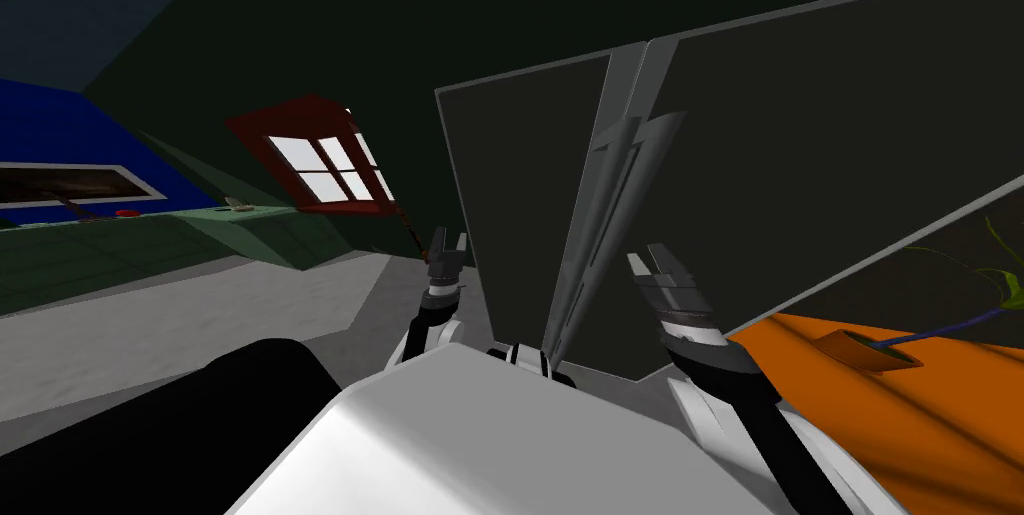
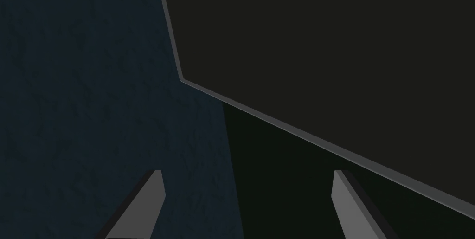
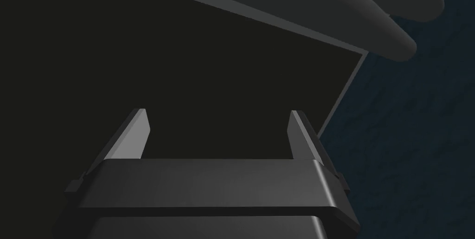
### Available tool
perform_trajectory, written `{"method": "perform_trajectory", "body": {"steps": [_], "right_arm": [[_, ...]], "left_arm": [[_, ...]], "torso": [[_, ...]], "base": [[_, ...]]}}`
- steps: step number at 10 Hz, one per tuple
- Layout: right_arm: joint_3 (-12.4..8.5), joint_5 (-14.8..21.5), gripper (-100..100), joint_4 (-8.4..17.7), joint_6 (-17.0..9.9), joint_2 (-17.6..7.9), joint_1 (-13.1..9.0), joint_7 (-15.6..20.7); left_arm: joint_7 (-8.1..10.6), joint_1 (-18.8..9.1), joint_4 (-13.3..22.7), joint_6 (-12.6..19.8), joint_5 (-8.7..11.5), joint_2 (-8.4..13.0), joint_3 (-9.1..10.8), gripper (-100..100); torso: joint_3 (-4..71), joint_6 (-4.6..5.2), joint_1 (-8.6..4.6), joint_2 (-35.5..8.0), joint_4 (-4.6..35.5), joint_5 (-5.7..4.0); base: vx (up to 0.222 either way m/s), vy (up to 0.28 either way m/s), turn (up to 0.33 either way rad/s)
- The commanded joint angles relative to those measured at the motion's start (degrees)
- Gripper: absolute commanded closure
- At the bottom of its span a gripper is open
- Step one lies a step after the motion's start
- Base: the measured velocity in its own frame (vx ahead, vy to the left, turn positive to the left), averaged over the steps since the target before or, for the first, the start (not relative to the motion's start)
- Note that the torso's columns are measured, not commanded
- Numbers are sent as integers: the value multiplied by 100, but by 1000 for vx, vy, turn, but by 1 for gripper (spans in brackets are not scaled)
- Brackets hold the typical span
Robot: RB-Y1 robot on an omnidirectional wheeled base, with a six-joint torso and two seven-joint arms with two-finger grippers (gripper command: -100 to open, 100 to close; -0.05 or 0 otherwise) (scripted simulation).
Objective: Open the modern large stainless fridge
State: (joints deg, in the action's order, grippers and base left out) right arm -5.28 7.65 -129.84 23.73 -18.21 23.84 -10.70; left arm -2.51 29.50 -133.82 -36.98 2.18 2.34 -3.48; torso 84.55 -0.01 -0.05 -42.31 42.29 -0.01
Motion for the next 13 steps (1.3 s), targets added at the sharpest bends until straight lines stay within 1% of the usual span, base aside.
{"method": "perform_trajectory", "body": {"steps": [1,2,3,4,5,6,7,8,9,10,11,12,13], "right_arm": [[-95,192,-100,41,-21,-351,-49,-75],[-182,371,-100,71,-44,-573,-93,-142],[-182,371,-100,71,-44,-633,-93,-142],[-272,558,-100,101,-68,-858,-139,-212],[-272,558,-100,101,-68,-920,-139,-212],[-366,752,-100,131,-93,-1144,-188,-286],[-366,752,-100,131,-93,-1212,-188,-286],[-461,950,-100,161,-118,-1433,-238,-363],[-461,950,-100,161,-118,-1510,-238,-363],[-559,1150,-100,193,-144,-1728,-291,-443],[-559,1150,-100,193,-144,-1814,-291,-443],[-656,1351,-100,227,-169,-2027,-347,-526],[-656,1351,-100,227,-169,-2122,-347,-526]], "left_arm": [[0,0,0,0,0,0,0,0],[0,0,0,0,0,0,0,0],[0,0,0,0,0,0,0,0],[0,0,0,0,0,0,0,0],[0,0,0,0,0,0,0,0],[0,0,0,0,0,0,0,0],[0,0,0,0,0,0,0,0],[0,0,0,0,0,0,0,0],[1,12,8,0,-1,1,-4,0],[1,11,8,1,-1,1,-3,0],[2,23,18,2,-3,4,-9,0],[2,23,18,2,-3,4,-9,0],[2,23,18,2,-3,4,-9,0]], "torso": [[1,2,4,2,0,1],[0,-1,5,0,0,1],[1,2,10,2,0,3],[2,-1,4,4,-1,2],[3,3,3,5,-1,1],[2,-1,4,4,-1,1],[3,2,10,5,-1,3],[1,0,7,2,-1,2],[11,9,7,9,3,-3],[12,1,3,16,-3,-2],[19,5,9,19,1,-3],[11,2,2,12,-1,-2],[2,3,7,2,0,1]], "base": [[9,55,-84],[11,71,-165],[13,56,-97],[16,54,-177],[13,55,-85],[18,74,-154],[9,66,-106],[-6,65,-195],[1,58,-101],[0,68,-137],[-32,40,-102],[-40,57,-148],[-34,50,-123]]}}
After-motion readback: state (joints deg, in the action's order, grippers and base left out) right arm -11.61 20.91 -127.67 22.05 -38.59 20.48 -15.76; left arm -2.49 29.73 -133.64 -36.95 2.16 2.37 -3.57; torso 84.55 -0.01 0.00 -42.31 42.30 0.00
